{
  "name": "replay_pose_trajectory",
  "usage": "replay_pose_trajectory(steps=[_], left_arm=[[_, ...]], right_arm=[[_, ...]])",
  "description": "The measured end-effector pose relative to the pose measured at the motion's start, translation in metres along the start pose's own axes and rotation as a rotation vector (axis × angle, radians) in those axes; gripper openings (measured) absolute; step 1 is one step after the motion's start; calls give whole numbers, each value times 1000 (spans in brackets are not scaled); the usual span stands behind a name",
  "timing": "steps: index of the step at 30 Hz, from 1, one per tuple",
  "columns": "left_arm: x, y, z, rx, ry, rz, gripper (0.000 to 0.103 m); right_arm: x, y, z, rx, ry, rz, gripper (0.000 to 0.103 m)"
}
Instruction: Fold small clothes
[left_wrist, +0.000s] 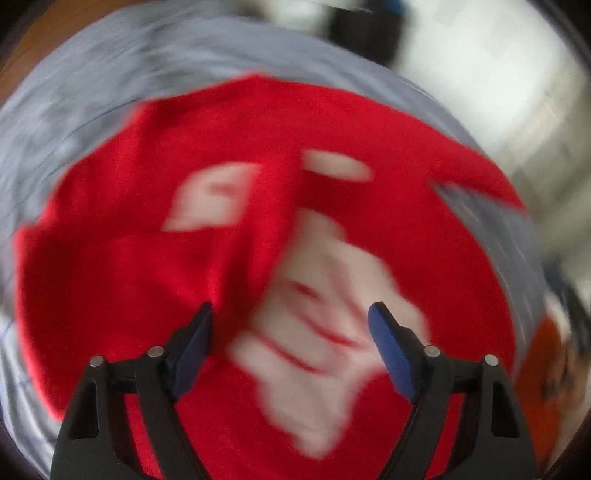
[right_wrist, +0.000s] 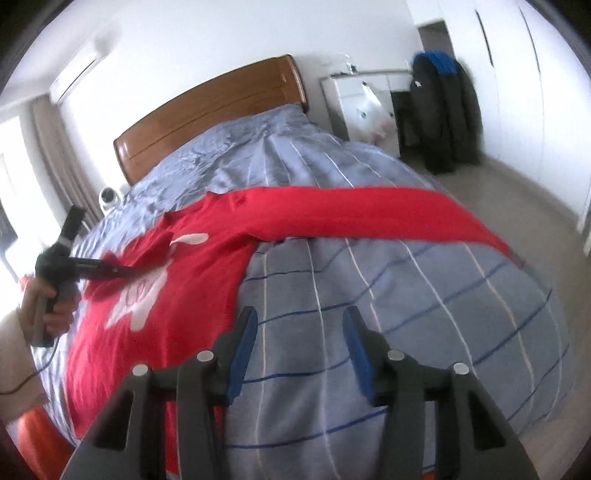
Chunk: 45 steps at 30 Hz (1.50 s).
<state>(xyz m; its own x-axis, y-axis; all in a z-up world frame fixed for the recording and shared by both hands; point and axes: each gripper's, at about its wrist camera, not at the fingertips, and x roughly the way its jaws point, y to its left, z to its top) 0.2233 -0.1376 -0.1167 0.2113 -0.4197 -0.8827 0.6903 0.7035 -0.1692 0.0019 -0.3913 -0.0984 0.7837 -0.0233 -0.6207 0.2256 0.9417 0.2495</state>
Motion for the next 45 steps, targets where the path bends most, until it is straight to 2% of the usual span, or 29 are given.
replay_pose_trajectory(steps=[2, 3, 5, 7, 9, 11, 14, 18, 19, 20, 22, 23, 24, 25, 26, 28, 30, 32, 33, 35, 37, 39, 41, 45], left_arm=[[-4, -33, -13, 130, 33, -79, 83], [-8, -53, -24, 201, 56, -151, 83], [-14, -80, -42, 295, 91, -221, 83], [-17, -98, -60, 366, 115, -221, 83], [-17, -96, -65, 362, 130, -215, 83], [-21, -83, -61, 311, 103, -145, 83], [-24, -63, -47, 224, 36, 29, 83], [-18, -76, -27, 309, -42, 161, 80], [-13, -77, -23, 341, -48, 200, 74], [-6, -76, -19, 352, -44, 214, 71], [18, -77, -8, 355, -21, 235, 56], [24, -74, -5, 347, -11, 238, 52], [30, -67, -2, 331, 0, 237, 36], [33, -60, 0, 302, 5, 236, 10], [32, -53, 1, 260, -6, 247, 4], [7, -33, 0, 136, -73, 240, 3], [-33, 2, -4, -29, -160, 295, 3], [-84, 62, -19, -257, -250, 343, 3], [-104, 87, -30, -345, -280, 386, 3], [-149, 153, -66, -566, -337, 529, 3], [-180, 216, -113, -786, -336, 648, 3], [-191, 251, -149, -897, -326, 732, 2], [-191, 275, -182, -957, -292, 808, 2], [-172, 292, -214, -1017, -249, 848, 2]], right_arm=[[7, -2, -1, 17, 16, -6, 50], [10, -5, -1, 33, 21, -11, 50], [13, -12, 1, 82, 19, -11, 50], [14, -19, 3, 123, 16, -5, 50], [15, -23, 3, 145, 18, -1, 50], [14, -25, 2, 157, 16, 3, 50], [14, -26, 2, 166, 16, 5, 52], [18, -27, 2, 176, 32, 1, 52], [19, -26, 2, 175, 36, 0, 52], [20, -25, 2, 171, 37, -1, 52], [18, -23, 1, 161, 34, -2, 52], [18, -22, 1, 157, 32, -3, 52], [17, -22, 1, 155, 31, -4, 52], [17, -21, 1, 154, 30, -6, 52], [17, -22, 1, 154, 30, -7, 52], [16, -22, 1, 158, 26, -9, 52], [15, -23, 1, 160, 20, -9, 52], [13, -24, 1, 163, 12, -7, 52], [12, -25, 1, 164, 9, -6, 52], [13, -25, 1, 167, 8, -4, 53], [14, -25, 2, 166, 8, -6, 53], [15, -23, 2, 160, 10, -7, 53], [16, -20, 2, 147, 13, -14, 53], [19, -12, 1, 112, 24, -32, 53]])
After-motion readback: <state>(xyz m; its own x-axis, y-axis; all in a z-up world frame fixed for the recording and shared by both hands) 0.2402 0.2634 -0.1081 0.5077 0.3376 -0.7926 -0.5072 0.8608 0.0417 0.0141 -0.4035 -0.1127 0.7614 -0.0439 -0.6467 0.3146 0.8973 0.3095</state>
